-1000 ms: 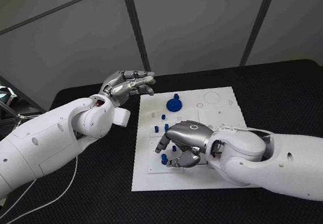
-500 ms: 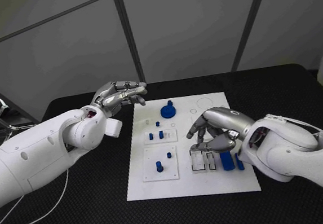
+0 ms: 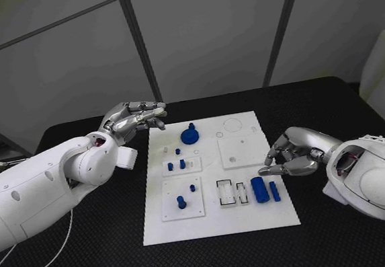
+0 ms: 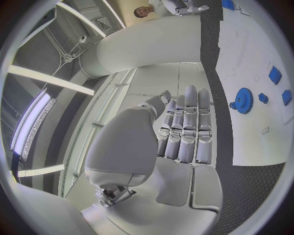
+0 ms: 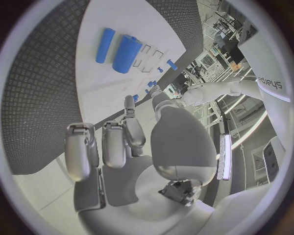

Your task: Assemble the parts on the task board

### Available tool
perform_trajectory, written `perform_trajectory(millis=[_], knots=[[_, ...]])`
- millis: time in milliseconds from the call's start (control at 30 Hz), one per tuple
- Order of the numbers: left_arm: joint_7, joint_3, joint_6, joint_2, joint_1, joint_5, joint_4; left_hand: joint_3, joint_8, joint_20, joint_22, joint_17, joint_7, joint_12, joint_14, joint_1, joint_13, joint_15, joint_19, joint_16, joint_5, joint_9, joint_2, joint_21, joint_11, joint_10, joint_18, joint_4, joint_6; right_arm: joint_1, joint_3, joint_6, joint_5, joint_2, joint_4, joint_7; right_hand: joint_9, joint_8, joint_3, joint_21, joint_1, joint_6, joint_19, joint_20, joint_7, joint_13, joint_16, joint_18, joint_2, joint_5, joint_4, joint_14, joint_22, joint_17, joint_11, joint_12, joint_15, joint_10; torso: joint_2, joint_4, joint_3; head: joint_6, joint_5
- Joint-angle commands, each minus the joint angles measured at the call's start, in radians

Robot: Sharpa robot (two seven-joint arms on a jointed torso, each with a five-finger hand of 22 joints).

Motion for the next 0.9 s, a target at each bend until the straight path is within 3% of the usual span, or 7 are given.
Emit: perform_trajectory(millis=[33, 233, 367, 900], knots=[[0.004, -0.001, 0.013, -0.001, 0.002, 0.004, 0.002, -0.004, -0.003, 0.008, -0.001, -0.001, 0.002, -0.002, 0.005, 0.003, -0.001, 0.002, -0.001, -0.003, -0.004, 0.002, 0.008, -0.007, -0.002, -0.006, 0.002, -0.003, -0.005, -0.012, 0.0, 0.025, -0.038, -0.003, 0.011, -0.13, 0.026, -0.002, -0.017, 0.009, 0.014, -0.011, 0.097, 0.002, 0.001, 0.021, 0.009, -0.017, -0.007, 0.003, 0.028, 0.059, 0.244, 0.01, -0.001, 0.014, 0.004, -0.006, -0.003, -0.0033, -0.0008, -0.002, -0.005], [0.005, -0.003, 0.013, -0.001, 0.002, 0.004, 0.003, -0.004, -0.003, 0.008, -0.001, -0.001, 0.002, -0.002, 0.005, 0.003, -0.001, 0.002, -0.001, -0.003, -0.004, 0.002, 0.008, -0.007, -0.002, -0.006, 0.002, -0.003, -0.005, -0.048, -0.001, 0.034, -0.086, 0.014, 0.015, -0.17, 0.069, -0.003, -0.053, 0.014, 0.028, -0.017, 0.099, 0.003, 0.0, 0.044, 0.015, -0.018, -0.012, 0.007, 0.074, 0.06, 0.25, 0.021, 0.0, 0.025, 0.005, -0.007, -0.002, -0.0023, -0.0002, -0.006, -0.009], [0.005, -0.003, 0.013, -0.002, 0.002, 0.004, 0.002, -0.004, -0.003, 0.008, -0.001, -0.001, 0.002, -0.002, 0.005, 0.003, -0.001, 0.002, -0.001, -0.003, -0.004, 0.002, 0.008, -0.007, -0.002, -0.006, 0.002, -0.003, -0.005, -0.064, -0.001, 0.032, -0.11, 0.034, 0.007, -0.181, 0.08, -0.004, -0.061, 0.015, 0.032, -0.018, 0.1, 0.003, -0.001, 0.047, 0.015, -0.019, -0.012, 0.008, 0.086, 0.06, 0.251, 0.022, 0.001, 0.024, 0.005, -0.008, 0.0, -0.0016, -0.0001, -0.008, -0.008], [0.006, -0.003, 0.014, -0.001, 0.002, 0.004, 0.002, -0.005, -0.003, 0.008, -0.002, -0.002, 0.001, -0.002, 0.005, 0.002, -0.001, 0.002, -0.001, -0.005, -0.005, 0.002, 0.009, -0.008, -0.002, -0.005, 0.002, -0.003, -0.005, -0.09, -0.001, 0.067, -0.135, 0.098, -0.037, -0.194, 0.111, -0.004, -0.074, 0.018, 0.049, -0.018, 0.102, 0.003, -0.002, 0.056, 0.018, -0.02, -0.01, 0.01, 0.115, 0.06, 0.255, 0.027, 0.0, 0.025, 0.005, -0.009, -0.001, -0.002, -0.0006, -0.012, -0.003]])
